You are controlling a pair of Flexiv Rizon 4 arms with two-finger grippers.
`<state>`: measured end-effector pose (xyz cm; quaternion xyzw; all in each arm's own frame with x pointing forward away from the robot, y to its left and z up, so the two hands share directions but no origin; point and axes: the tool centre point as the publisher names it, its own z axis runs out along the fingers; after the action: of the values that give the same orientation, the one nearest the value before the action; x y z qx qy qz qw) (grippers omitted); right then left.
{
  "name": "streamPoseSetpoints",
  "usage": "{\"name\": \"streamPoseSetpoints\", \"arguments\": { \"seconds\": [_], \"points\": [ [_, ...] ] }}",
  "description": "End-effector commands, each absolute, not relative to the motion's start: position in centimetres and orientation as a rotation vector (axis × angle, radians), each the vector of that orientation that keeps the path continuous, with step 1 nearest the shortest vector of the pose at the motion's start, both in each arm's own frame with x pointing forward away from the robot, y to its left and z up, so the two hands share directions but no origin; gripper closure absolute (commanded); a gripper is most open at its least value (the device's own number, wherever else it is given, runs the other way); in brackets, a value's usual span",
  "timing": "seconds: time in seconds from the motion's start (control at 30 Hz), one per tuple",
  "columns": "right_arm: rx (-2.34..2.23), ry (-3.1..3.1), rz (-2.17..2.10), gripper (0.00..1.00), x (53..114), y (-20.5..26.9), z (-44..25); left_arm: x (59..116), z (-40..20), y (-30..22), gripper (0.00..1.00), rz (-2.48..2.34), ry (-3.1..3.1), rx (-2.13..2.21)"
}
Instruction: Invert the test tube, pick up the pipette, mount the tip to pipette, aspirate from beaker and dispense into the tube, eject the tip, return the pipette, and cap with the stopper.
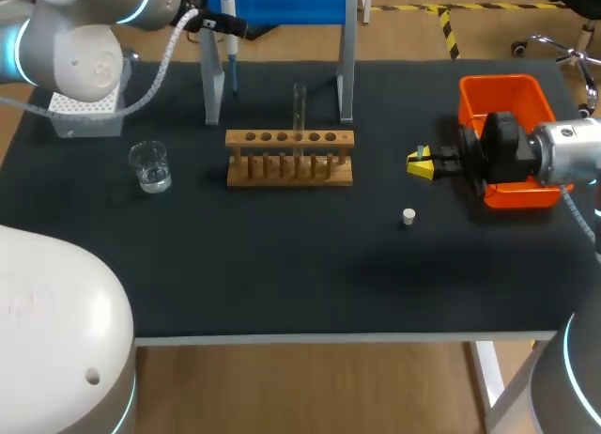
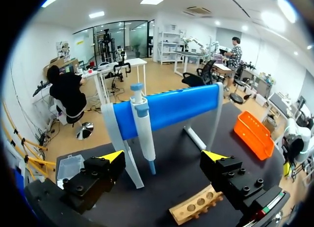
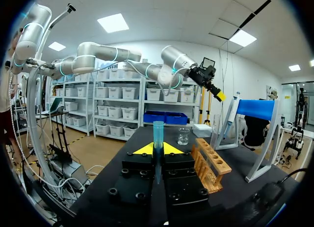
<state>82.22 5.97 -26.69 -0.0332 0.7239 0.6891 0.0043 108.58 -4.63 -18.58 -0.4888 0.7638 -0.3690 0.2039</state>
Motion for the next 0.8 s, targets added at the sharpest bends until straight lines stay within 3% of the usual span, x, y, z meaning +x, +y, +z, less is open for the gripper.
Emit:
{"name": "streamPoseSetpoints", "arguments": {
  "seconds": [0.03, 0.8],
  "points": [
    [-0.108, 2.271, 2.160, 1.00, 82.3, 5.9, -26.7, 109.3, -19.2, -5.2, 0.00, -1.026, 2.100, -1.378],
    [-0.108, 2.271, 2.160, 1.00, 82.3, 5.9, -26.7, 112.9, -19.7, -6.5, 0.00, -1.050, 1.934, -1.449]
  ]
}}
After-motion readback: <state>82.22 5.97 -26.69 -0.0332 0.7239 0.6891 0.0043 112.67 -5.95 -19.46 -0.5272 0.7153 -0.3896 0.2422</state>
